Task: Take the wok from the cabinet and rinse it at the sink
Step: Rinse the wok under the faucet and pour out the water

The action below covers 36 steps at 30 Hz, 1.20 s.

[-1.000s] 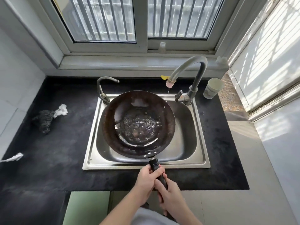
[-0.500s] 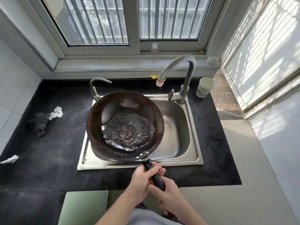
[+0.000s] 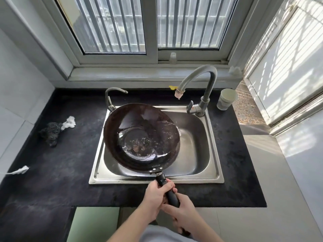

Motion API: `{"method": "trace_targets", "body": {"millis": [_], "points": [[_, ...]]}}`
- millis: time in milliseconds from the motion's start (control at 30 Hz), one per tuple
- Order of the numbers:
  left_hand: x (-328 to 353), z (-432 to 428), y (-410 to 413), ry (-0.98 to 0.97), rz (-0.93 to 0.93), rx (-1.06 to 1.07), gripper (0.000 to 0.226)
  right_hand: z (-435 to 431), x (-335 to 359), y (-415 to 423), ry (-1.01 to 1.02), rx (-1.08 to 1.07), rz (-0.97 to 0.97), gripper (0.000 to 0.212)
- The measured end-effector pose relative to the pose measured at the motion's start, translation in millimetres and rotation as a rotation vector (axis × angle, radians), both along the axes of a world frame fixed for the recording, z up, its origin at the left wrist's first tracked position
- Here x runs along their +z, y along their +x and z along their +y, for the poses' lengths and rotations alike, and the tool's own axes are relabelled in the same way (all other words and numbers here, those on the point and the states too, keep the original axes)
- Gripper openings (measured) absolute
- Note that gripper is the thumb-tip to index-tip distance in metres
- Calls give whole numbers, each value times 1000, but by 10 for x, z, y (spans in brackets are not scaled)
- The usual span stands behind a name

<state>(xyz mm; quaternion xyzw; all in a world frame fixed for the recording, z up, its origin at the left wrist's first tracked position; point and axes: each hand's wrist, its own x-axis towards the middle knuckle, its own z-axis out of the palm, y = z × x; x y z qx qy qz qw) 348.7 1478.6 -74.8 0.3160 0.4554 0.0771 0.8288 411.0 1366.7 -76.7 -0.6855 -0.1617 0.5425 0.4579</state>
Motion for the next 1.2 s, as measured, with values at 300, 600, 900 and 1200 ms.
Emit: {"method": "trace_targets", "body": {"millis": [300,600,900,1200], "points": [[-153,278,-58,147,128,-40,20,334,-40,-208,-245,13,-412,61],[-195,318,14,50,26,3,18,451,20,-265,-319,-120,-572,52],[-91,202,91,-144,-136,-23,18,206,5,-121,-267,-133,-543,33],[-68,63,176,-189,-187,40,32,83,43,55,-191,-71,-560,18]]}}
